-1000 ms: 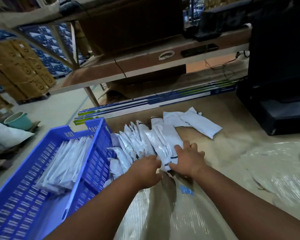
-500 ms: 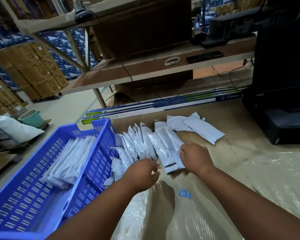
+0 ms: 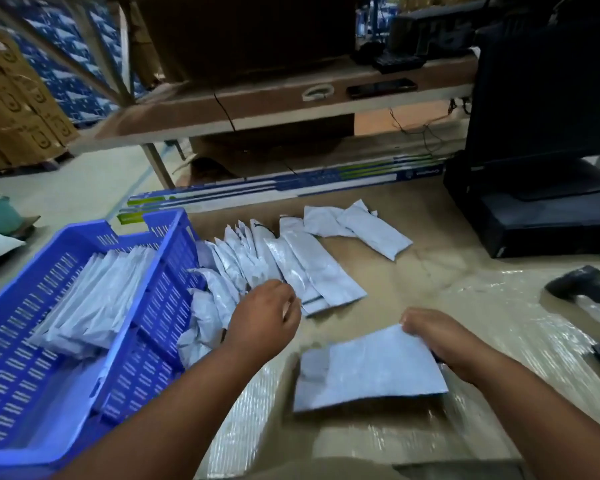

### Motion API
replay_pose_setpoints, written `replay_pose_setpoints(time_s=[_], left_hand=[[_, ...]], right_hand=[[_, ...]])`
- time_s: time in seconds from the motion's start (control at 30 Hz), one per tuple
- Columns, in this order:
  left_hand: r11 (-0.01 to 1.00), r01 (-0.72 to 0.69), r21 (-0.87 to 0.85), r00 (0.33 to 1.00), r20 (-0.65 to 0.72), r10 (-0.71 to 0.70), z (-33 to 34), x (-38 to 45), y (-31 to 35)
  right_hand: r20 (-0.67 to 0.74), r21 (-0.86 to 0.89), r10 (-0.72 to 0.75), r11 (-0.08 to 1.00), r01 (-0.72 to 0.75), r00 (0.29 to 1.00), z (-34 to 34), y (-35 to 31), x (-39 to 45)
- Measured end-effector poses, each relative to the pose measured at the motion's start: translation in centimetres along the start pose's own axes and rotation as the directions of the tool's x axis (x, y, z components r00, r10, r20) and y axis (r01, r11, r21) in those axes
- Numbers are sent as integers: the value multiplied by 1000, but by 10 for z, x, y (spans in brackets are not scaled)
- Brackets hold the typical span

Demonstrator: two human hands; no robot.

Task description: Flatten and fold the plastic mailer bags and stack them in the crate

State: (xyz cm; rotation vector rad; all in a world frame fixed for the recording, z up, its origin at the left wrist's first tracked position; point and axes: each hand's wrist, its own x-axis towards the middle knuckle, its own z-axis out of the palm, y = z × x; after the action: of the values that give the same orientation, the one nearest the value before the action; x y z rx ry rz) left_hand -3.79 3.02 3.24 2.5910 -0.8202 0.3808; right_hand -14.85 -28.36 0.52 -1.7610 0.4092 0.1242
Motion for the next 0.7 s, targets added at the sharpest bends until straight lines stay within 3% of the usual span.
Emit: replay_pose_setpoints(time_s=[0.07,0.13,0.23,0.4,0.5,0.6,0.7], left_hand=[[997,-65,-31,997,50,66,17,-16,4],[994,-101,-33,987,124,105,34,-35,4],[994,-106,-26,980,165,109,48,-65,-1],[992,-126,-20,990,54,127,47,-102,-10],[987,-146,72,969,209,128,52,-126,-24],[977,-67,201,919,393,-18,57,-143,-34],[964,8,266,895,427,-125,57,-139,-38]], right_hand=[[14,-252,35,967,-31,999,-4,26,-7],[-35,-354,18,935,-29,999,0,43,-7],[-95,-427,-73,904,26,993,21,46,-5],[-65,-493,-182,860,127,981,71,41,-1],[-56,-535,-219,830,156,974,86,39,1],[-61,-678,-221,725,122,973,87,44,3],[-104,-814,-260,576,68,960,92,45,0]])
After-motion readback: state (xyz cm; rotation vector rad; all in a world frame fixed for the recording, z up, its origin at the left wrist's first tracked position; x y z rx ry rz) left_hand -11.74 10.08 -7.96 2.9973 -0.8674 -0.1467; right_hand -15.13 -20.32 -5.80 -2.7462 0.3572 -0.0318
